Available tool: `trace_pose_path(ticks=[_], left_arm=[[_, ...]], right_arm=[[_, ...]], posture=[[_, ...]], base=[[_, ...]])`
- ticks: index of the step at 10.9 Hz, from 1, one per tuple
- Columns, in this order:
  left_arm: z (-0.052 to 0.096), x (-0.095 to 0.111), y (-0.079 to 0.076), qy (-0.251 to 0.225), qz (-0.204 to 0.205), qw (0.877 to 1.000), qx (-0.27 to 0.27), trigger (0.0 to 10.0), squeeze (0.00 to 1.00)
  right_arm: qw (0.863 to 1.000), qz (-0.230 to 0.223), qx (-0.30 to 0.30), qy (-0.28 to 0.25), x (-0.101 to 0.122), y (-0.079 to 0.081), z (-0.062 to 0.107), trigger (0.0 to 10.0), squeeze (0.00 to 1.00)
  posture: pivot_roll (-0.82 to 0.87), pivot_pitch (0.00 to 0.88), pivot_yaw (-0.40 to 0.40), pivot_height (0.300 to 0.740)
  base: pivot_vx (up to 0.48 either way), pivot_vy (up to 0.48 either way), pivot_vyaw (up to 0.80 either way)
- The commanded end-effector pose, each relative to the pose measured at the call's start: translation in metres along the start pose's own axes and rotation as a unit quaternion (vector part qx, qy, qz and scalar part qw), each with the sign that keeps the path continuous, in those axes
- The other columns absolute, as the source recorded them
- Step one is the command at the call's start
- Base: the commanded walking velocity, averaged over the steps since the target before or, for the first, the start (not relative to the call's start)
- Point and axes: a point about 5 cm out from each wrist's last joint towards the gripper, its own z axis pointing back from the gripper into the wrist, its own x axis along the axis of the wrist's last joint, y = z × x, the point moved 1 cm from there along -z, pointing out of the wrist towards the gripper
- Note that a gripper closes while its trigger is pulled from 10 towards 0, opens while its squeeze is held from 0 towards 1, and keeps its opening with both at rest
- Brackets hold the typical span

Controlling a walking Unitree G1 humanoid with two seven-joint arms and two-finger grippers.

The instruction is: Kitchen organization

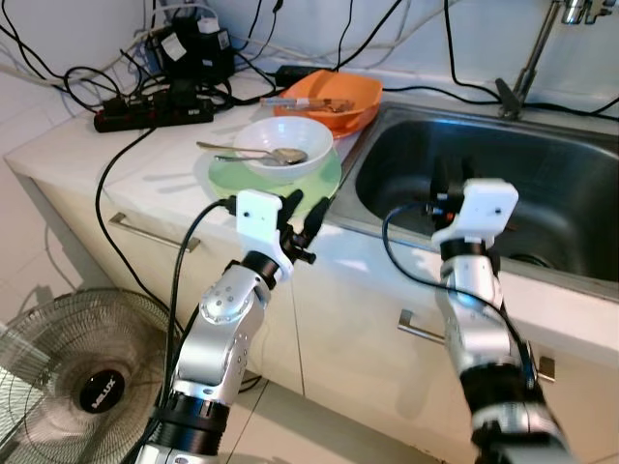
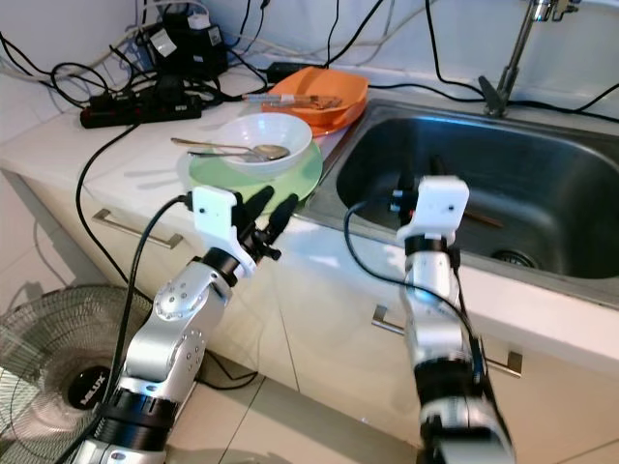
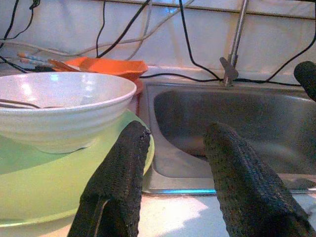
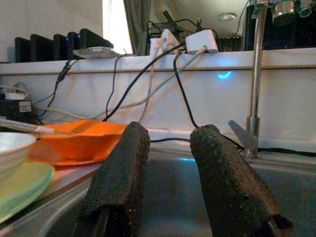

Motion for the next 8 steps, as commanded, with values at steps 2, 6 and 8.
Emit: trace_pose_path(ticks=[2, 6, 8], left_arm=[[-0.003, 0.004, 0.003, -0.007, -0.008, 1.0, 0.01, 10.0, 0.0], [-0.002, 0.01, 0.017, -0.031, -0.02, 0.997, 0.065, 10.0, 0.0], [0.003, 0.018, 0.03, -0.059, -0.072, 0.987, 0.132, 10.0, 0.0]], right_arm=[[1.0, -0.001, 0.008, 0.005, 0.002, 0.008, 0.008, 10.0, 0.0], [0.999, -0.011, 0.02, 0.036, -0.004, 0.019, 0.021, 10.0, 0.0], [0.998, -0.013, 0.018, 0.056, -0.009, 0.022, 0.021, 10.0, 0.0]], posture=[[0.08, 0.0, 0.068, 0.74], [0.08, 0.0, 0.072, 0.74], [0.09, 0.0, 0.069, 0.74]], base=[[0.0, 0.0, 0.0], [0.0, 0.0, 0.0], [0.0, 0.0, 0.0]])
